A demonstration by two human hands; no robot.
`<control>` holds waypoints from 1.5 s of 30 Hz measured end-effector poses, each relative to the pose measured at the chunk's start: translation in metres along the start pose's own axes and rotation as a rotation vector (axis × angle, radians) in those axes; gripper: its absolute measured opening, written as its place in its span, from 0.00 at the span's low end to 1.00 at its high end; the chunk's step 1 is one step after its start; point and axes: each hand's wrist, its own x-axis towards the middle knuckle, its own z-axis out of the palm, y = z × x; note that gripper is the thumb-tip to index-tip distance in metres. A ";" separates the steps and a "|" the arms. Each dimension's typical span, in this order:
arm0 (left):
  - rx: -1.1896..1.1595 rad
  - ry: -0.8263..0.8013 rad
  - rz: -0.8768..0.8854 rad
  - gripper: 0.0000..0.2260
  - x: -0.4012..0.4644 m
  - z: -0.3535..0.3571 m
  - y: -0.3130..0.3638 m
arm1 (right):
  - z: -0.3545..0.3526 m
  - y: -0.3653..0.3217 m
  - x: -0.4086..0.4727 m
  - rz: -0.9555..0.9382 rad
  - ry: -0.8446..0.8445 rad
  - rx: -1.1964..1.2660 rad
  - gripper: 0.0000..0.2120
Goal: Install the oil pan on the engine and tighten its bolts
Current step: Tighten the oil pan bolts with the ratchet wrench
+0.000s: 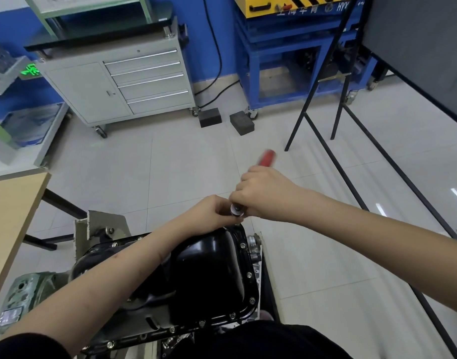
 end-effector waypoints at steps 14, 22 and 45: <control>0.013 0.011 0.021 0.14 0.002 0.002 -0.001 | 0.027 0.014 0.003 -0.105 -0.028 0.077 0.13; -0.006 -0.038 0.000 0.09 0.001 -0.001 -0.002 | 0.029 0.041 -0.006 -0.038 -0.029 0.190 0.25; 0.135 0.010 0.055 0.14 0.002 -0.001 0.006 | 0.023 0.039 -0.014 0.135 -0.213 0.431 0.11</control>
